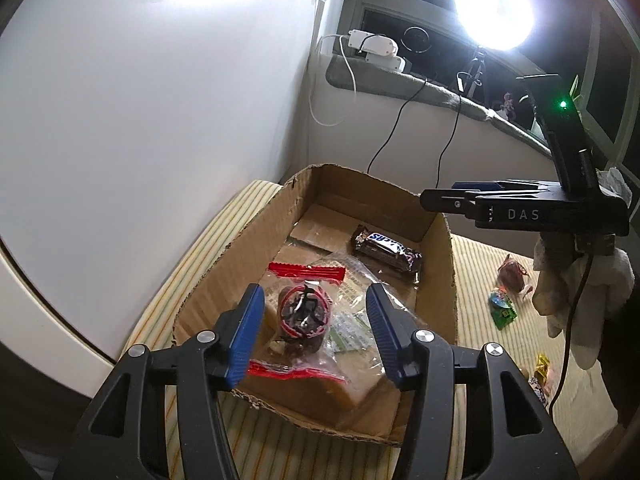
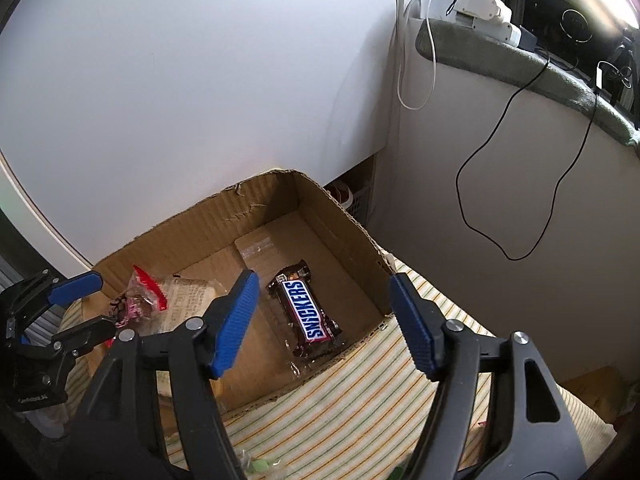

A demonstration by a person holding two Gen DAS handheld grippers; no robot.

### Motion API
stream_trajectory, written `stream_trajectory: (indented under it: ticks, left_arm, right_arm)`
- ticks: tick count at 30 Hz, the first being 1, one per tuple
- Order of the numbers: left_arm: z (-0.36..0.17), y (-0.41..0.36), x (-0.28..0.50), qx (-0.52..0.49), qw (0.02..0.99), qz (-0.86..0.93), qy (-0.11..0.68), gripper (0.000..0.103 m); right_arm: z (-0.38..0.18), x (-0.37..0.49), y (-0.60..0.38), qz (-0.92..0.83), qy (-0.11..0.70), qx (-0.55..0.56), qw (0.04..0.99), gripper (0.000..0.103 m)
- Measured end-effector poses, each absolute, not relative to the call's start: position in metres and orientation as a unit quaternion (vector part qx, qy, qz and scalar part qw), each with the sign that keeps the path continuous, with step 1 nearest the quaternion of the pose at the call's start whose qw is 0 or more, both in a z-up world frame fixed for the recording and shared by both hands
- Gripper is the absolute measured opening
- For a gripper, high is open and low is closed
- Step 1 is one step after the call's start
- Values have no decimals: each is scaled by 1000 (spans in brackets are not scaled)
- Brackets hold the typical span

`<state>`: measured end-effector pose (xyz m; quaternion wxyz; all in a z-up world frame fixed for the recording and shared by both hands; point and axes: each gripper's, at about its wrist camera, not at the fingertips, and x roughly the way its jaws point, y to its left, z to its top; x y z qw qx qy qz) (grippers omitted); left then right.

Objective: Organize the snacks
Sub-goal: 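Carry both snacks to the cardboard box and open both tools to drop them, then grasp the chocolate egg with the left tool while the right tool grasps the yellow packet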

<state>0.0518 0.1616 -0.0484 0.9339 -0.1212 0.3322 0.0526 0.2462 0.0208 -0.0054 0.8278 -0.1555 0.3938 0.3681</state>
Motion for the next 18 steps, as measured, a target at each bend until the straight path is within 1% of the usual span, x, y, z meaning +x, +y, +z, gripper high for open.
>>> stream_trajectory:
  ticks: [5,18]
  left_arm:
    - [-44,156,46,-121,936,47,327,52]
    - [-35,121,28,-122,941,11,316,52]
  right_arm:
    - [2,239,12,362,385,-155,835,76]
    - [30,195,-50,351,358,-141,854,76]
